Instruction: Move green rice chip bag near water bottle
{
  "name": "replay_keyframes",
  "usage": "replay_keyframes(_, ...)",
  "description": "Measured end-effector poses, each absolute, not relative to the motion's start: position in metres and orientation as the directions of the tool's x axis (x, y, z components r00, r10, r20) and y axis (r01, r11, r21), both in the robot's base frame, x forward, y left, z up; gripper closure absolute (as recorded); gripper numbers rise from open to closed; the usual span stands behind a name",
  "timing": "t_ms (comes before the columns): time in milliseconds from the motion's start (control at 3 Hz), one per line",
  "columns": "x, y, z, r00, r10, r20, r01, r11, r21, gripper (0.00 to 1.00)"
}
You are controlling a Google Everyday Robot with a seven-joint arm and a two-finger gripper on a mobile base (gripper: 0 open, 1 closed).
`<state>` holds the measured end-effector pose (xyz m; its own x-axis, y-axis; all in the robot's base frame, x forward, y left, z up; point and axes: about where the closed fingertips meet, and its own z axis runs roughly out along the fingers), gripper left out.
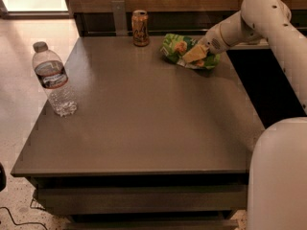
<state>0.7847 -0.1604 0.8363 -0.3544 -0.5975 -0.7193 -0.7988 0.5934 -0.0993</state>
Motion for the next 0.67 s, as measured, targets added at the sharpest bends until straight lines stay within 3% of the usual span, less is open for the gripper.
replay_keyframes(667, 0.7847, -0.1604, 0.8365, -0.354, -0.598, -0.719, -0.799, 0.593, -0.099, 1.0)
